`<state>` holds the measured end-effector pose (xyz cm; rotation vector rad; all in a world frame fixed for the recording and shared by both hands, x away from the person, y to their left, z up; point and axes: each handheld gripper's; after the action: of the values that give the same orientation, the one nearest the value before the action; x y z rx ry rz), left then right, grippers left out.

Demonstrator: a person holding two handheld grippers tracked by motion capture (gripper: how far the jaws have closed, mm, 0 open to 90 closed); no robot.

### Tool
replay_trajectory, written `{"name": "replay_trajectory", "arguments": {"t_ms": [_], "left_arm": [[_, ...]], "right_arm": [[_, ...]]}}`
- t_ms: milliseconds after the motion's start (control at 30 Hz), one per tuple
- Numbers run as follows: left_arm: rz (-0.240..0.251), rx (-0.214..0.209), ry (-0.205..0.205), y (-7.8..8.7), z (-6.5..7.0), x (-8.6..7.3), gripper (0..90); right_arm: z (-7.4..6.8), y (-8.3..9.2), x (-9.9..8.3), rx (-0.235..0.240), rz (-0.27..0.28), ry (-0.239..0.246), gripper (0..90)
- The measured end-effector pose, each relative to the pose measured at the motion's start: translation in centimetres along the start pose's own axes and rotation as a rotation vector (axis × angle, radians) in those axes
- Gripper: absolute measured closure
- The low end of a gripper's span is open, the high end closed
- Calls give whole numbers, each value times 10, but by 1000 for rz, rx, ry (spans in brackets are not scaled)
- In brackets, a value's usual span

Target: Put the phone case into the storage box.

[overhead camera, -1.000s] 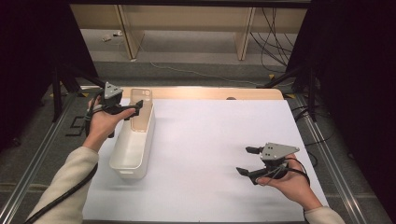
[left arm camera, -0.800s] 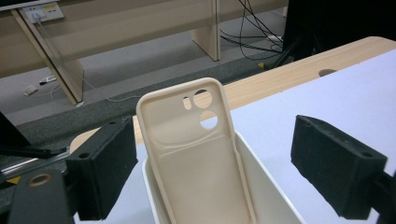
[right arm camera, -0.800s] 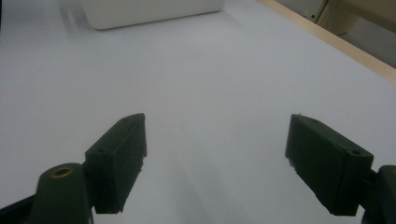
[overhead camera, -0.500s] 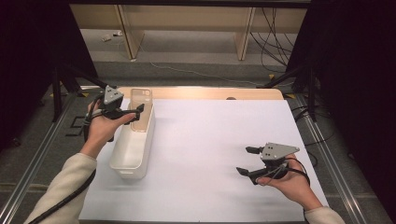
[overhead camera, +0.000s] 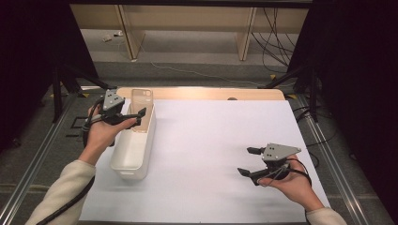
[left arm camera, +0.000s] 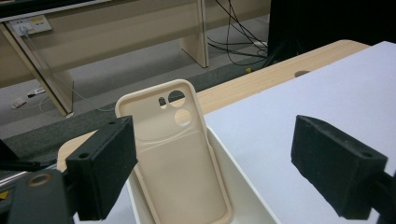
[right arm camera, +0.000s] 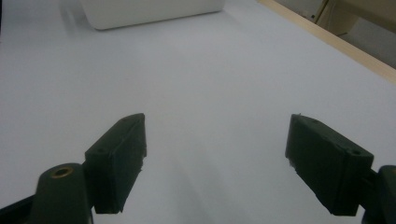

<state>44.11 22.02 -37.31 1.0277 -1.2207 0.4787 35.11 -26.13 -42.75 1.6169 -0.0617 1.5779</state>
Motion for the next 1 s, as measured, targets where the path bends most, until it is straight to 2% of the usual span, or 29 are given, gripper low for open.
{"name": "replay_trajectory", "arguments": {"t_ms": [500,800,1000], "left_arm": [[-1,-27,-24,9,13,-7,140],[13,-45,-13,15,18,-9,140],[17,-57,-21,18,23,-9,139]], "right_arm": [[0,0,0,-1,3,0,217],[0,0,1,0,3,-3,217],[0,0,1,0,3,-3,217]]}}
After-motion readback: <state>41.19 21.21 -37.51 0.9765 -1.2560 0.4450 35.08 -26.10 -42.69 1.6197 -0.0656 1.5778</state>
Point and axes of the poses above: each handheld gripper's, and its own axes: y roughly backward along the jaws, x roughly out of its top, z roughly to its right, and after that the axes turned 8 degrees about -x, right-handed
